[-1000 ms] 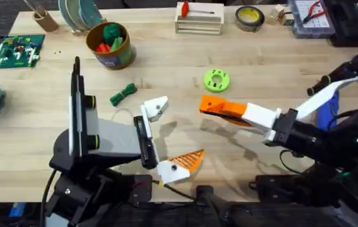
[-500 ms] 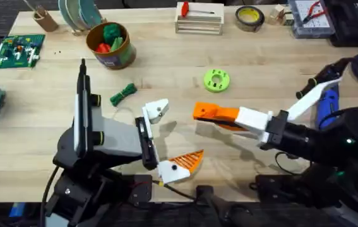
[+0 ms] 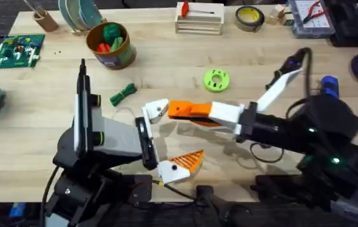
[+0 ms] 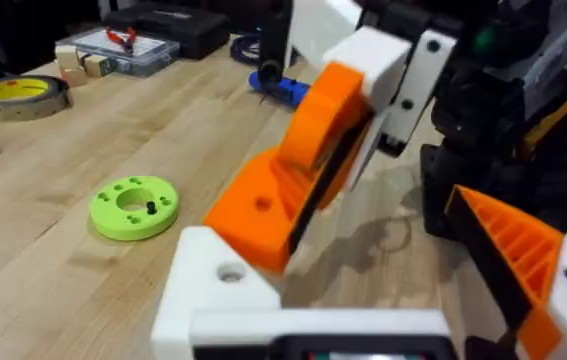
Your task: Pick up the gripper from the table and insert it into the empty holder that is missing its gripper. Then pick up a screw, insert it into the mounting hole, and use the screwdriver to tighten it. Finally, clean up the table by picking up the vegetable and placing it into the bucket.
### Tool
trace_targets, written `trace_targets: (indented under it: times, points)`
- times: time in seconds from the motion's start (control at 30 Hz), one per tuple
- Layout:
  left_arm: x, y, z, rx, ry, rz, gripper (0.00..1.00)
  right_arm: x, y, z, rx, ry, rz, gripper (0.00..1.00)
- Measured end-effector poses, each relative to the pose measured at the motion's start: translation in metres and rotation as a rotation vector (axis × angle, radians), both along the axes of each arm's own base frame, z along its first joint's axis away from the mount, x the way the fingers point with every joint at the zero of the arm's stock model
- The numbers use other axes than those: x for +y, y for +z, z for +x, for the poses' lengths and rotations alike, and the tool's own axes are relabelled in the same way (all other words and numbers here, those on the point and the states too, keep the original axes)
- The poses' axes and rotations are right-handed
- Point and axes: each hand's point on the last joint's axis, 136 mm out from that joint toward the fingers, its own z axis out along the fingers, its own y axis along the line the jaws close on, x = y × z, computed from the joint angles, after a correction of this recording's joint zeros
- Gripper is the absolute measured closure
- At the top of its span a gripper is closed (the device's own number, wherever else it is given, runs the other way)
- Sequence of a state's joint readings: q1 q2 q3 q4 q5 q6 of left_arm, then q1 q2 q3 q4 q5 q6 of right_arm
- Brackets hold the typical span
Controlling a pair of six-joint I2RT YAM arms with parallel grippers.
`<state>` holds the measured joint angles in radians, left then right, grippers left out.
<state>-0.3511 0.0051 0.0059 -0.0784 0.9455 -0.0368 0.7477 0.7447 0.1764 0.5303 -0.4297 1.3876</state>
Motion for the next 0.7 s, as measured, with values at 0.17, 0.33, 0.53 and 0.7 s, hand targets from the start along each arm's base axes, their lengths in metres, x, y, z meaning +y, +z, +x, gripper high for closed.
trace_targets:
  times: [0.17, 0.33, 0.53, 0.7]
  points:
    - [0.001, 0.000, 0.003, -0.006, 0.017, 0.001, 0.008, 0.014, -0.002, 0.005, 0.011, 0.027, 0.033, 0.994]
    - [0.003, 0.000, 0.008, -0.010, 0.048, 0.004, 0.008, 0.023, -0.005, 0.008, 0.017, 0.057, 0.059, 0.995]
    - [0.003, 0.000, 0.010, -0.006, 0.058, 0.003, 0.008, 0.030, -0.010, 0.007, 0.028, 0.084, 0.068, 0.995]
    - [0.003, 0.000, 0.009, -0.001, 0.054, 0.001, 0.008, 0.033, -0.011, 0.004, 0.023, 0.122, 0.060, 0.995]
